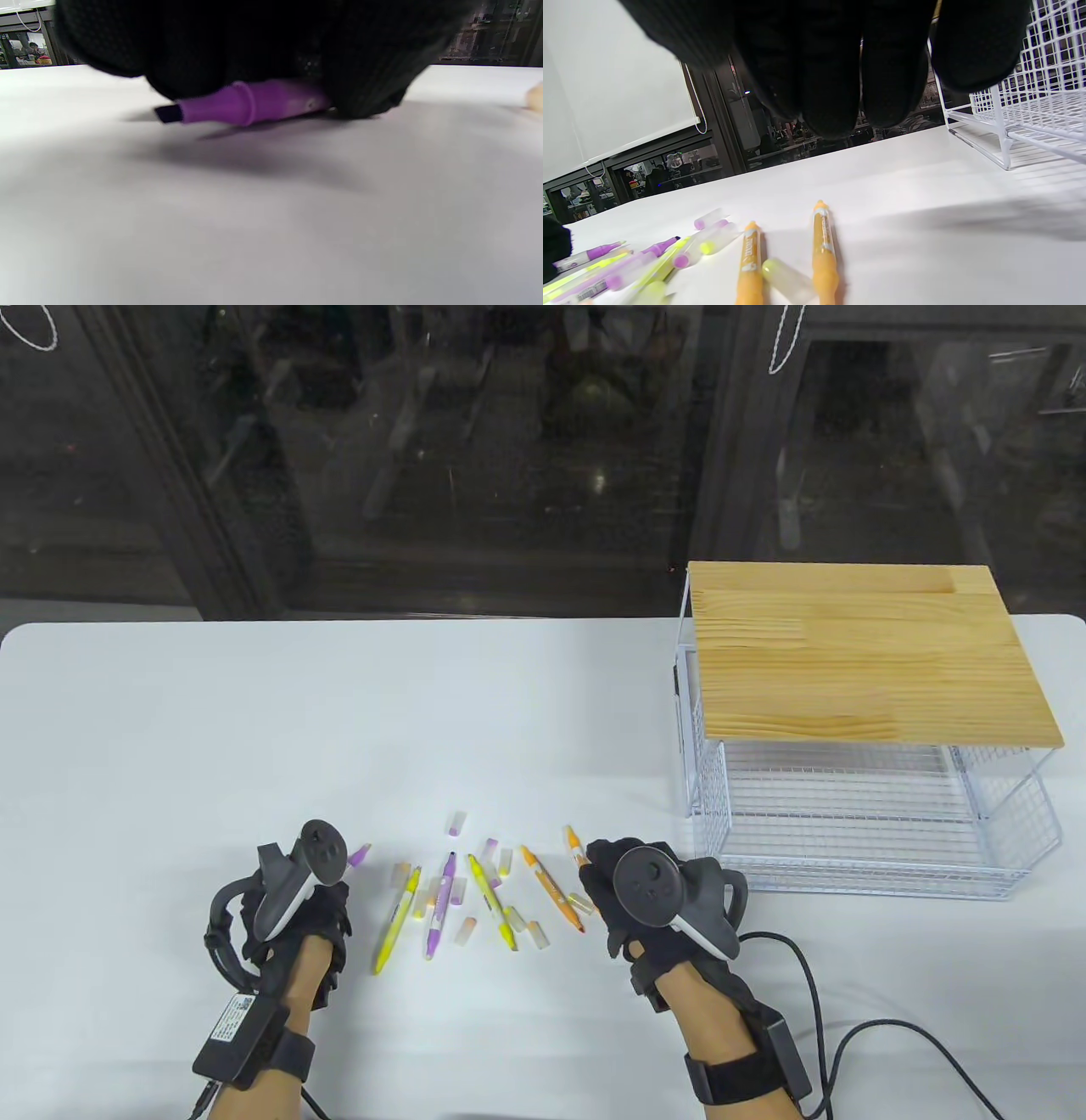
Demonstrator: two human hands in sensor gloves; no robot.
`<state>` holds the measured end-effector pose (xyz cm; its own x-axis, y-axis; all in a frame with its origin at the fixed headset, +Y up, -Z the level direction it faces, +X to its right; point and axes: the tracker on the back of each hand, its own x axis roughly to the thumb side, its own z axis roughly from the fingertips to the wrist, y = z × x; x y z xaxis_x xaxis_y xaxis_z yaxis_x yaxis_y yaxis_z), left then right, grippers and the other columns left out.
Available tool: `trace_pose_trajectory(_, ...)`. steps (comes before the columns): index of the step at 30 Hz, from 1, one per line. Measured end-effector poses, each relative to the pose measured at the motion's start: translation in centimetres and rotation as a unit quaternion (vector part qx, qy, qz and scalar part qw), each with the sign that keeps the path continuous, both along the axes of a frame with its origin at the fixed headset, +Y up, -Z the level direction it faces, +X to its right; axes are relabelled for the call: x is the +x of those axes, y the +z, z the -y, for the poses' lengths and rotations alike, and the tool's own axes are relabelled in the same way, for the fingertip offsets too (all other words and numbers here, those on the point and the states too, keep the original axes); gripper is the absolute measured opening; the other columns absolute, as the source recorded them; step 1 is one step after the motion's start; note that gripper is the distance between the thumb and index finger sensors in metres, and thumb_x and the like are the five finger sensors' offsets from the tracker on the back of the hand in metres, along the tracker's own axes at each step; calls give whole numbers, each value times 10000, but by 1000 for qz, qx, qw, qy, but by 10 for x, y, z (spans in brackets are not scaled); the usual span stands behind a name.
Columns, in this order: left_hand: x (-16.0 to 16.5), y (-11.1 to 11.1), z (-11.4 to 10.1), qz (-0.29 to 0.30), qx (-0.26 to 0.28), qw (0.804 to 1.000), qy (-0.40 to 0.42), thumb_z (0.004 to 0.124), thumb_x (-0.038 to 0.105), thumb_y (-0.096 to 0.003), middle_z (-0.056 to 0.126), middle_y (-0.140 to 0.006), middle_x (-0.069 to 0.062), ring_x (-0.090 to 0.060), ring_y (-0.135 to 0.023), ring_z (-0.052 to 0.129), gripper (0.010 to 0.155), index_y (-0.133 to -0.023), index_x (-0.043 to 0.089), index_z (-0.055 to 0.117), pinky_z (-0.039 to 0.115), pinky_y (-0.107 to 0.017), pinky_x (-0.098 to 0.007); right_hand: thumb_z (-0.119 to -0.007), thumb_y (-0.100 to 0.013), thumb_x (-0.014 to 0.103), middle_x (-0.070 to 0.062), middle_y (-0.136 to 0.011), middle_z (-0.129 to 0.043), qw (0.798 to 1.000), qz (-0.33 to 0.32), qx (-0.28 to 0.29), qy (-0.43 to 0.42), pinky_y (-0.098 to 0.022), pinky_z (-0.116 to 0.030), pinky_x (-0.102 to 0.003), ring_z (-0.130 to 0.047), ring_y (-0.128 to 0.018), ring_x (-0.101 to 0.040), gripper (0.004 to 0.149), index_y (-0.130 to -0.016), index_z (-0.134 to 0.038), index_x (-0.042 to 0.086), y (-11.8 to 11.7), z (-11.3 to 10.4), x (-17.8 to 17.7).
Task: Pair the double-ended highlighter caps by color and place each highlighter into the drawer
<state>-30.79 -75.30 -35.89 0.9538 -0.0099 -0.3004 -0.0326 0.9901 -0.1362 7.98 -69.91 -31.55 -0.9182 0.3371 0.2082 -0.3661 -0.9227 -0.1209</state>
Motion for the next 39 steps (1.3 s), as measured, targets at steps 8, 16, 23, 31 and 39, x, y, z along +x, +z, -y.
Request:
trace_pose_trajectory(8, -3, 5, -14, 13, 11, 996, 88, 873, 407, -386, 935, -816, -61, -390, -716, 887, 516, -842, 168, 844, 778, -504, -593, -744, -478, 488, -87, -856, -951, 1000, 1, -3, 0, -495, -768, -570, -911, -741, -419, 501, -872, -889, 215, 0, 0, 1)
trace_pose_trajectory(16, 1, 14, -34, 65, 76, 985, 138, 862, 359, -397, 912, -825, -54, -336, -631, 939, 534, -895, 188, 769, 805, -478, -577, -744, -479, 485, -91, -855, -951, 1000, 1, -7, 0, -494, -768, -570, -912, -739, -420, 499, -870, -892, 212, -1, 0, 1)
trace_pose_trajectory(23, 9, 26, -52, 115, 158, 974, 118, 886, 349, -390, 948, -828, 0, -321, -676, 946, 516, -894, 249, 854, 810, -493, -573, -745, -477, 486, -90, -852, -953, 1000, 0, -10, -1, -493, -768, -571, -912, -737, -420, 500, -869, -892, 212, -1, 0, 2)
trace_pose_trajectory(31, 22, 35, -58, 165, 158, 966, 124, 873, 386, -395, 944, -831, 12, -315, -672, 950, 504, -881, 253, 854, 816, -484, -567, -745, -476, 485, -91, -818, -972, 1000, 0, -12, -4, -489, -771, -568, -925, -720, -411, 498, -857, -903, 205, -2, 0, 2)
trace_pose_trajectory(39, 32, 38, -58, 201, 146, 960, 130, 869, 389, -397, 951, -823, 11, -296, -619, 968, 500, -878, 254, 857, 835, -451, -546, -745, -479, 479, -97, -800, -977, 1000, 5, -9, -5, -483, -779, -554, -948, -656, -392, 499, -862, -897, 199, -2, 1, 4)
